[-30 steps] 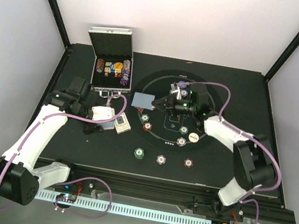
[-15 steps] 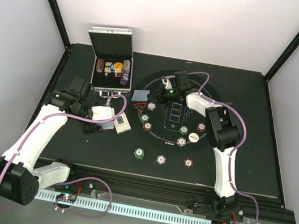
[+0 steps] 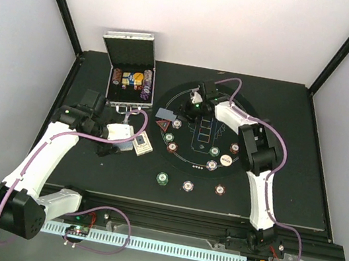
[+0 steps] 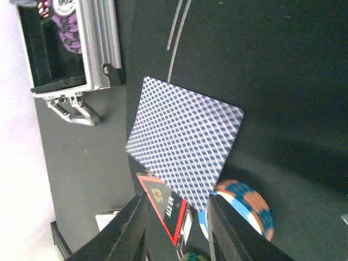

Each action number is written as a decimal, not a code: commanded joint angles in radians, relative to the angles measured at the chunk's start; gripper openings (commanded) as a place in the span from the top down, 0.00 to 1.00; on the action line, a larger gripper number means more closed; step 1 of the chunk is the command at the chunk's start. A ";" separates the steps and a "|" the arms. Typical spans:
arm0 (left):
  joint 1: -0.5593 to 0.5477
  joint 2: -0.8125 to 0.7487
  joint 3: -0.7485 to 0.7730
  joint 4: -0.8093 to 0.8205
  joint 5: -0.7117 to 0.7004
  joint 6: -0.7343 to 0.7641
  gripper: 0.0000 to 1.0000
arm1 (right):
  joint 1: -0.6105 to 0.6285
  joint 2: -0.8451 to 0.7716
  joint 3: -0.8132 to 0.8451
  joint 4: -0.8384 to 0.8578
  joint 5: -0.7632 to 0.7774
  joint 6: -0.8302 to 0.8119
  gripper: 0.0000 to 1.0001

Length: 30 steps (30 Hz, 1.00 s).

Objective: Distribute texas hold em gaming equipment

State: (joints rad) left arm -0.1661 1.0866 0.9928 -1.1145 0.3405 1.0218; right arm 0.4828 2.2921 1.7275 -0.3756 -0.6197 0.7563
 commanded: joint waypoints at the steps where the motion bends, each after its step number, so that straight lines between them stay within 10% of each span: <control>1: -0.004 -0.004 0.034 -0.011 0.000 0.000 0.98 | 0.002 -0.115 -0.003 -0.117 0.119 -0.076 0.66; 13: -0.004 -0.017 0.027 -0.013 0.011 0.007 0.98 | 0.171 -0.512 -0.516 0.315 -0.027 0.092 0.15; 22: -0.008 -0.014 0.032 -0.017 0.011 0.005 0.99 | 0.398 -0.555 -0.717 0.807 -0.109 0.400 0.11; 30: -0.008 -0.020 0.028 -0.019 0.002 0.009 0.98 | 0.426 -0.502 -0.724 0.922 -0.133 0.470 0.12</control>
State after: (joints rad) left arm -0.1677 1.0863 0.9928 -1.1183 0.3405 1.0214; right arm 0.9020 1.7702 1.0012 0.4313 -0.7265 1.1717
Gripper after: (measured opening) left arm 0.671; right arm 0.882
